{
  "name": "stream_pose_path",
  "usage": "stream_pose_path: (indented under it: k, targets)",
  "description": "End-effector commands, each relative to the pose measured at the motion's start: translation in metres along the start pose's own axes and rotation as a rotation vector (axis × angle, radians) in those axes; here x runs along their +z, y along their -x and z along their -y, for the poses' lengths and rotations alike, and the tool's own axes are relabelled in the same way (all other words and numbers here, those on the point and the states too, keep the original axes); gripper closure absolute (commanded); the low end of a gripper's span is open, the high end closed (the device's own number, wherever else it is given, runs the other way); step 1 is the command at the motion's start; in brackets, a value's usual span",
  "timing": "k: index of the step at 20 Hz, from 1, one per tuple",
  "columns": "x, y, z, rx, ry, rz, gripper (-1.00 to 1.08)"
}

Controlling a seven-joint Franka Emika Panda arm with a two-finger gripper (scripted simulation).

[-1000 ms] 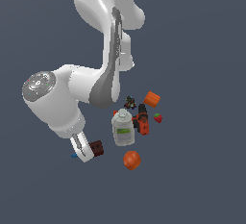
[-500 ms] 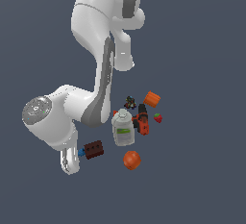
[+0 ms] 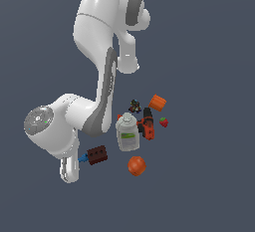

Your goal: Pick up a designated object from a clutter of objects.

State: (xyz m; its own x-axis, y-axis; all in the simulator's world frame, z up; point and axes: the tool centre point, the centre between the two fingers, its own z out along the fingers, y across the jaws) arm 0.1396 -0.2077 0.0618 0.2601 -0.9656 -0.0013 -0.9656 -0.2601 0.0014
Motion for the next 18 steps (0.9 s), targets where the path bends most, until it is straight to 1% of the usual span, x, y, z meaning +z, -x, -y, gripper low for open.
stream_pose_path:
  k: [1,5,11,17,18]
  targets:
    - [0.001,0.000,0.000,0.000,0.000,0.000,-0.92]
    - [0.014,0.000,0.000,0.001,-0.001,0.000,-0.92]
    - [0.044,0.000,-0.001,0.004,-0.001,-0.001,-0.92]
    - [0.050,-0.001,0.001,0.005,-0.001,-0.001,-0.92]
    - [0.050,-0.001,0.001,0.005,-0.001,-0.001,1.08]
